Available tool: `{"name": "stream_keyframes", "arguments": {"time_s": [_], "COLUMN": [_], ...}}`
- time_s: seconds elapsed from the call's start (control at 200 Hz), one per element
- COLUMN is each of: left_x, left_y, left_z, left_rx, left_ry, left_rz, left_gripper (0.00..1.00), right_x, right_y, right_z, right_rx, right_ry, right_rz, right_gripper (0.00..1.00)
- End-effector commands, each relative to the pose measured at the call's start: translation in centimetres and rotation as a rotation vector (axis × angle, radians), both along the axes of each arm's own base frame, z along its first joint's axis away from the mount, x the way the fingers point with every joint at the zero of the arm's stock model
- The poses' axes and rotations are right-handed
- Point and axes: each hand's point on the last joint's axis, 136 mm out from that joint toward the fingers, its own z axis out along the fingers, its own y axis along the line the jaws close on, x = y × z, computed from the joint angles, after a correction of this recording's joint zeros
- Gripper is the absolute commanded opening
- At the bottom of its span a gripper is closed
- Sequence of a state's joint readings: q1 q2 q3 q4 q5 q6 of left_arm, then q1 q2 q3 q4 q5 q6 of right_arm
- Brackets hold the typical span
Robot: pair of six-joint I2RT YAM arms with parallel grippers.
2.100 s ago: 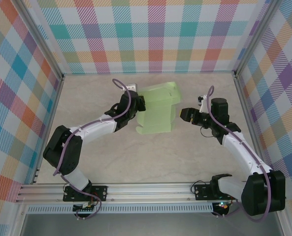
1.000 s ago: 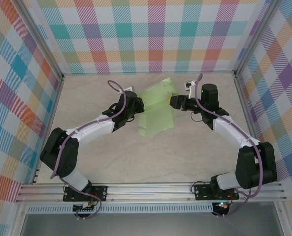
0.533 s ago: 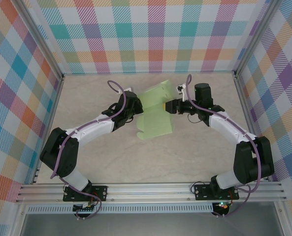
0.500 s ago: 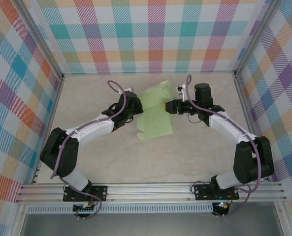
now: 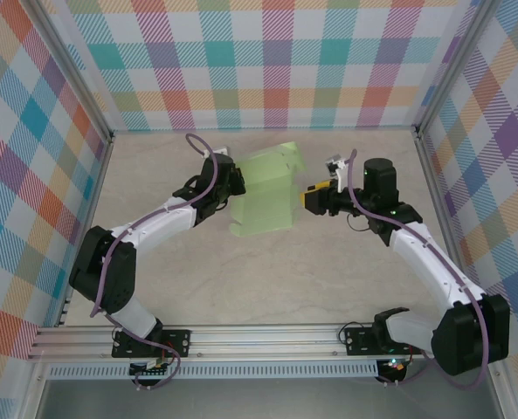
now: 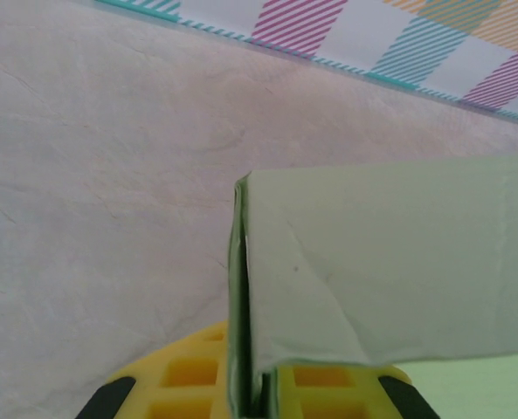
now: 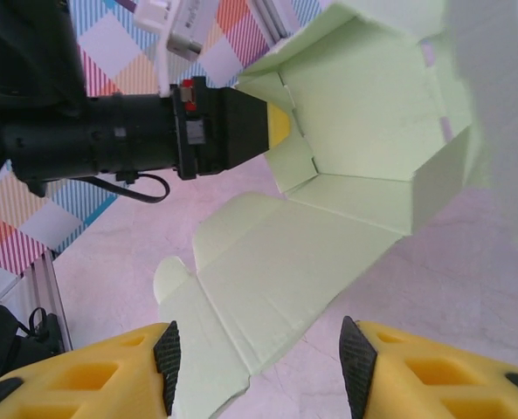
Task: Fold the paper box
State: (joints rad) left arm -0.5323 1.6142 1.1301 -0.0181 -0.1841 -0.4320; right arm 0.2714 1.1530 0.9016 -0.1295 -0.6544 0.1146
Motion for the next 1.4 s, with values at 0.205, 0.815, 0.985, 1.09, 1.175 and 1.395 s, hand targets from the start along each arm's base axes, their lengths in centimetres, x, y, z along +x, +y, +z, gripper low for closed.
{"name": "stream_keyframes", "arguments": {"time_s": [0.205,0.815,0.985,1.09,1.175,1.395], "left_x": [-0.8,-1.7,-1.7,-1.8,-1.8,-1.9], "left_y": [-0.8,-3.3,-3.8,-4.0,-4.1,-3.9], "left_z": [0.6,2.0,2.3,2.4,2.4,2.2], "left_rx": [-0.007,-0.045,-0.052,-0.056,-0.061,-0.057], "left_ry": [0.018,0.001,-0.003,-0.003,-0.003,-0.003], "left_rz": [-0.1,-0.271,-0.298,-0.306,-0.31,-0.301], "left_gripper": [0.0,0.0,0.0,0.0,0.0,0.0], "right_x": [3.8,6.3,4.6,4.3,4.4,5.0], "right_y": [-5.3,-1.6,0.5,1.3,1.8,2.0], "right_z": [3.3,-0.2,-1.1,-1.8,-2.1,-2.2], "right_rx": [-0.014,-0.118,-0.115,-0.121,-0.137,-0.15], "right_ry": [-0.064,-0.021,0.006,0.021,0.027,0.015], "right_rz": [-0.169,0.121,0.22,0.242,0.243,0.201], "right_gripper": [0.51,0.45,0.42,0.4,0.4,0.4]}}
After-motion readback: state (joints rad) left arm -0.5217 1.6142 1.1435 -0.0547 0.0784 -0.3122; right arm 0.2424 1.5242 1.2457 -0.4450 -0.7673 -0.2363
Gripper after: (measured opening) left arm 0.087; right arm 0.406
